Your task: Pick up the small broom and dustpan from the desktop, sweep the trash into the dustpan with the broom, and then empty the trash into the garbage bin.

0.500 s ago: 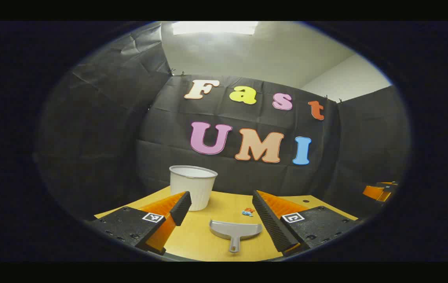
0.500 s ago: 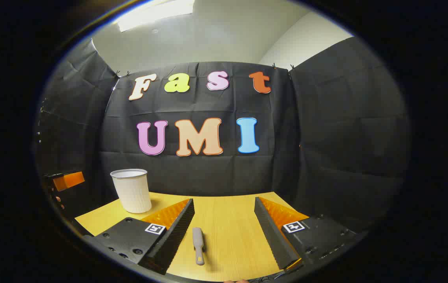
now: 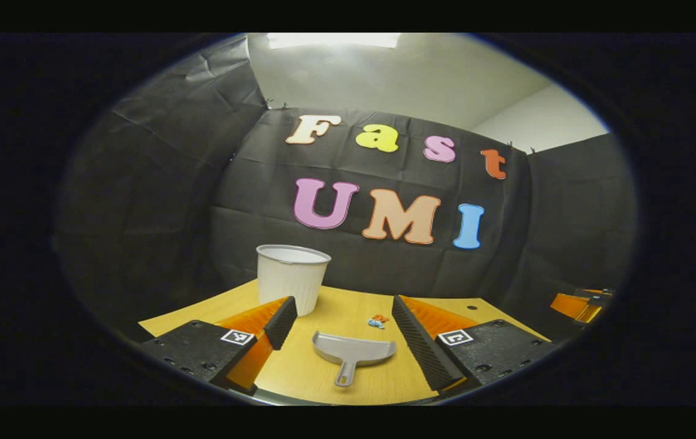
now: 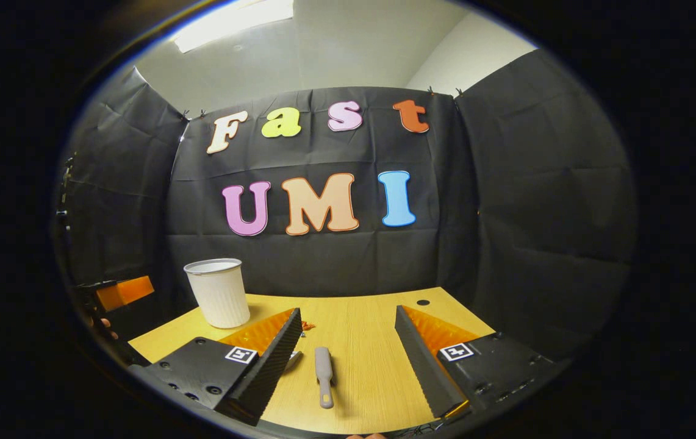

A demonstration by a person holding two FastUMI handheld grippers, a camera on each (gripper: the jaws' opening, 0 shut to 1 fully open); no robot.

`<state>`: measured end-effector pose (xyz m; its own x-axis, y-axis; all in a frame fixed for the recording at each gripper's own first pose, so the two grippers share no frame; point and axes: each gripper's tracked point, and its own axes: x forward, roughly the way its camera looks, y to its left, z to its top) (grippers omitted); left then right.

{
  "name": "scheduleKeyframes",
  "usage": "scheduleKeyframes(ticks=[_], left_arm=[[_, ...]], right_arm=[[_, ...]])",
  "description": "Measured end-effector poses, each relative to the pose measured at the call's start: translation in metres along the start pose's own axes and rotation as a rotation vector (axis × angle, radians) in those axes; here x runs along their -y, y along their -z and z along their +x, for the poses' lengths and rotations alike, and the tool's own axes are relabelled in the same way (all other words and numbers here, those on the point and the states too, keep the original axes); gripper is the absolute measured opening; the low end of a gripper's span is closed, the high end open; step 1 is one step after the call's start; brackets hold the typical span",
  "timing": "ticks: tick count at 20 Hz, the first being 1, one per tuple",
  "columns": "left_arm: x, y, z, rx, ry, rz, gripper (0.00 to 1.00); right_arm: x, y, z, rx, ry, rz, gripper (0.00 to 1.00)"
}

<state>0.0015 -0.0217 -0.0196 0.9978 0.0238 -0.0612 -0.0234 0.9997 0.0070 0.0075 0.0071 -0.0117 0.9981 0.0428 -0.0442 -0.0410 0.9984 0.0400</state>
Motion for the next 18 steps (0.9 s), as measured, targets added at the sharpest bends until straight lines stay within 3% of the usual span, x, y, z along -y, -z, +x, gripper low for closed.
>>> scheduleKeyframes(ticks=[18], left_arm=[[0.005, 0.023, 0.002, -0.095, 0.004, 0.017, 0.93]], right_arm=[[-0.007, 0.006, 0.008, -0.042, -0.032, 0.002, 0.92]])
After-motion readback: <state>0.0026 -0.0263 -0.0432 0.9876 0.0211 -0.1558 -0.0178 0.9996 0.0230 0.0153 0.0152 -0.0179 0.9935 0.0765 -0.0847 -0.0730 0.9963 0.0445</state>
